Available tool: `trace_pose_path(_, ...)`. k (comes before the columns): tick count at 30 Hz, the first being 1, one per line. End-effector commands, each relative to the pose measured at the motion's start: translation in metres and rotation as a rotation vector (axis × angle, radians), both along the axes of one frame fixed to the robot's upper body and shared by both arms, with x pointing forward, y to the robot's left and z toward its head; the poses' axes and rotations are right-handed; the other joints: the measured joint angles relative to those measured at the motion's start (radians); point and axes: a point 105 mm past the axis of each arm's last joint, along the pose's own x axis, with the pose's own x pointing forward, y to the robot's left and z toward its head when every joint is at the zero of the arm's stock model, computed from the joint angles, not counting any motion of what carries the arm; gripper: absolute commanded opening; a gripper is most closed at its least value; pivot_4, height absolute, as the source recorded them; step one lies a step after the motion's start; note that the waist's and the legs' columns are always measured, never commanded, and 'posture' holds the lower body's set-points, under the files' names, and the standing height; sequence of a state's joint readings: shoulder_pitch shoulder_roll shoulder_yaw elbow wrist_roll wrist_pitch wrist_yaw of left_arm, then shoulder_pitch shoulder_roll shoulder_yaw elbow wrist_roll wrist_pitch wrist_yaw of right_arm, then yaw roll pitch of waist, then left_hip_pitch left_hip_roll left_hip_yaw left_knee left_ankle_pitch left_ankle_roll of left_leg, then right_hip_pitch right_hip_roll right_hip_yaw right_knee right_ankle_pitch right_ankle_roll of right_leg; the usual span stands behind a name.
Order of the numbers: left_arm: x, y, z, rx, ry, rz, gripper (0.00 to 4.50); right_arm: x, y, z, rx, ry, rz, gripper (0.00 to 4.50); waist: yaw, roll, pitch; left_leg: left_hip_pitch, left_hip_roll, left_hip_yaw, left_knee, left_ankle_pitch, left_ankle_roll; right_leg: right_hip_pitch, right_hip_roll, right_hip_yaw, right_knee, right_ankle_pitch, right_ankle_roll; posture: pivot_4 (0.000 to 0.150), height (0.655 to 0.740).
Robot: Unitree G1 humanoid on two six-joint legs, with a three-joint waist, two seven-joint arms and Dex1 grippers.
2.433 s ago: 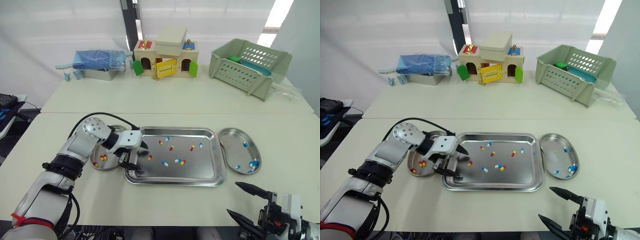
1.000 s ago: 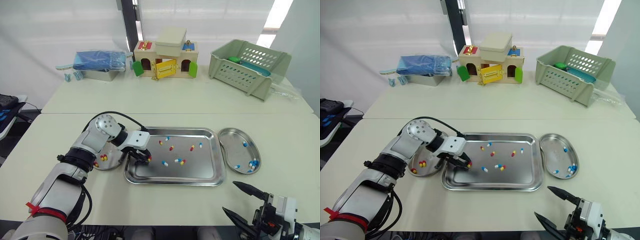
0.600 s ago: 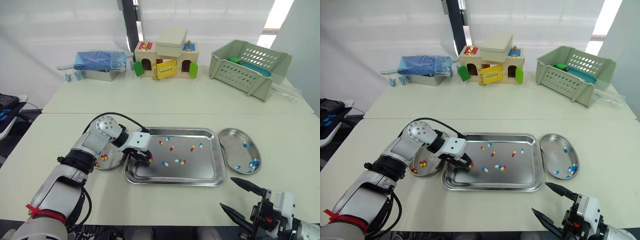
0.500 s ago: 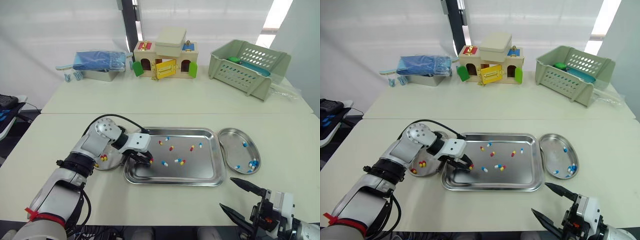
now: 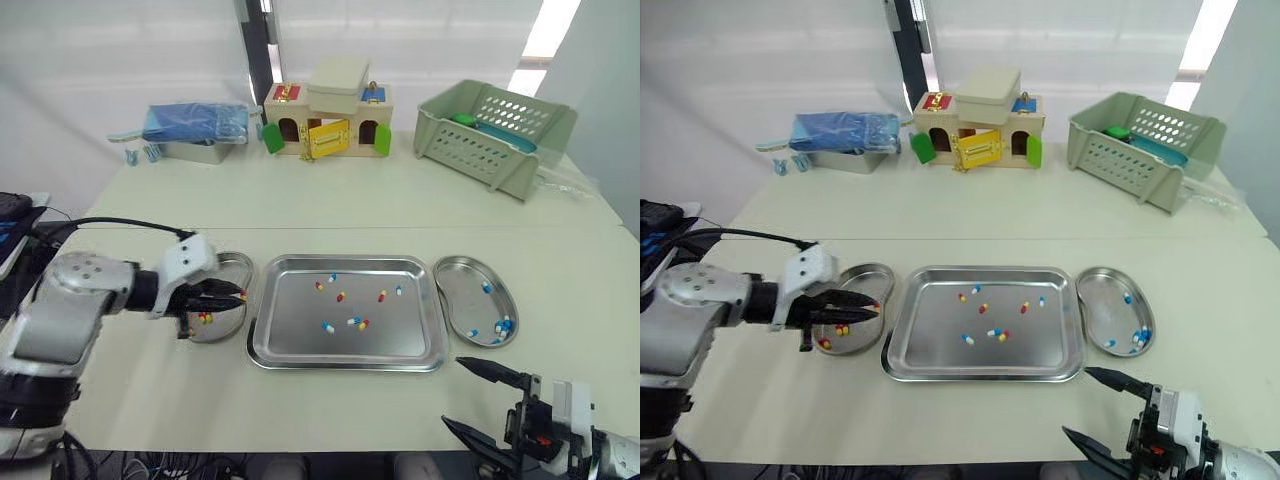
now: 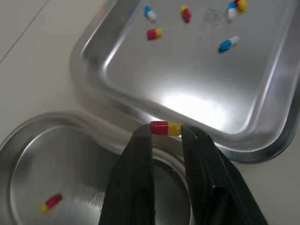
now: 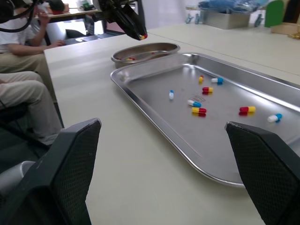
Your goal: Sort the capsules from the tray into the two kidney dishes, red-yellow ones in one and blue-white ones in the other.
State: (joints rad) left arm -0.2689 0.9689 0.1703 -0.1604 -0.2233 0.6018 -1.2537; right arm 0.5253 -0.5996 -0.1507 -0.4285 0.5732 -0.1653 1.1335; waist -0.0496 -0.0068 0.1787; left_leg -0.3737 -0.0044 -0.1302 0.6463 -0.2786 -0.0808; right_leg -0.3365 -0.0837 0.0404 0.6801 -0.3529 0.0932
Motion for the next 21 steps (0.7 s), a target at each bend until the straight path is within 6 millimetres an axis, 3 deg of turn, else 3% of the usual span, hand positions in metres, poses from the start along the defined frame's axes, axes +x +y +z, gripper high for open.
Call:
trace_pose_path(1,0.0,0.019,0.012,0.007,-0.083,0.147,0.8,0.003,0.0,0.004,0.006,-0.011,0.074,4.5,0.004,0.0,0.0,0.0,0.0,0.0,0.0,0.0,0.0,0.0,0.0,0.0,0.0,0.0,0.0,0.15,0.74)
trace_pose_path(14,0.003,0.024,-0.013,-0.041,-0.05,0.257,0.8,0.015,-0.006,0.001,-0.012,-0.024,0.126,4.5,0.016,-0.001,0.0,0.0,0.0,0.001,0.0,0.0,0.0,0.0,0.0,0.0,0.0,0.0,0.0,0.15,0.74)
trace_pose_path(15,0.005,0.025,-0.014,-0.047,-0.045,0.272,1.27,0.015,-0.007,0.001,-0.015,-0.021,0.12,4.5,0.016,-0.001,0.0,0.0,0.0,0.001,0.0,0.0,0.0,0.0,0.0,0.0,0.0,0.0,0.0,0.15,0.74)
trace_pose_path(21,0.007,0.026,-0.019,-0.037,-0.025,0.279,3.06,0.015,-0.009,0.001,-0.018,-0.021,0.104,4.5,0.016,-0.001,0.0,0.0,0.0,0.001,0.0,0.0,0.0,0.0,0.0,0.0,0.0,0.0,0.0,0.15,0.74)
